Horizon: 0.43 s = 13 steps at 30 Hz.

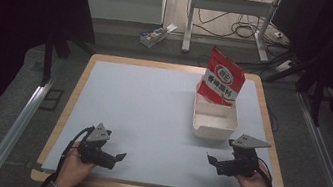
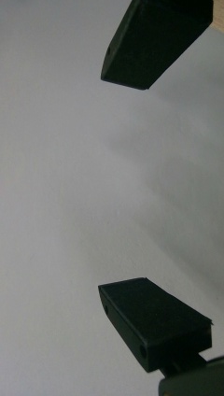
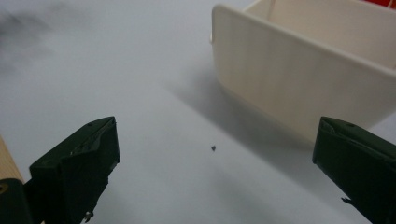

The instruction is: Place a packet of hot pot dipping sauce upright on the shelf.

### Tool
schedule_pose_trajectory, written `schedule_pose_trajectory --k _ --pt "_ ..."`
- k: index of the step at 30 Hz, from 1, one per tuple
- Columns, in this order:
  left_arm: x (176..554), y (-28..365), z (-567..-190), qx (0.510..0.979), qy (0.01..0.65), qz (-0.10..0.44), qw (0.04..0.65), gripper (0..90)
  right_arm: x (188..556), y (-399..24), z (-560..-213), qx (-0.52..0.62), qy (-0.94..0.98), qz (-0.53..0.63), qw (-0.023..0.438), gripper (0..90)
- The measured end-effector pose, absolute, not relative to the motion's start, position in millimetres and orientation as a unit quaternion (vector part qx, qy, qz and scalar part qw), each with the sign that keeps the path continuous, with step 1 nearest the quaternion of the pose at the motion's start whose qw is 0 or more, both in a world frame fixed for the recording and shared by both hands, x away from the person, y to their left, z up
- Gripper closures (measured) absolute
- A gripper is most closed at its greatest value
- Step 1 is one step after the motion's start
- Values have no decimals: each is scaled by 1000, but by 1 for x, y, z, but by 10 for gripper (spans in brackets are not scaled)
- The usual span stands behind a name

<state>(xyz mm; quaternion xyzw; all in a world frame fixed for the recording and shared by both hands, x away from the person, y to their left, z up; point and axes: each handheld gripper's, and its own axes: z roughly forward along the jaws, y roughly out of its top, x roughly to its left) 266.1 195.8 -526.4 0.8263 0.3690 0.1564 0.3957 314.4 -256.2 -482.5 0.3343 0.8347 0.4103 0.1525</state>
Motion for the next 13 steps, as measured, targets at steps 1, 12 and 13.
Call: schedule_pose_trajectory --k 1,12,13 --pt "266 196 -526 827 369 156 396 20 314 -257 -485 335 836 407 153 3" --pt "267 195 -527 829 367 155 393 22 315 -255 -501 324 855 371 163 7" --pt "267 195 -527 829 367 156 393 22 315 -255 -500 321 856 371 165 7"
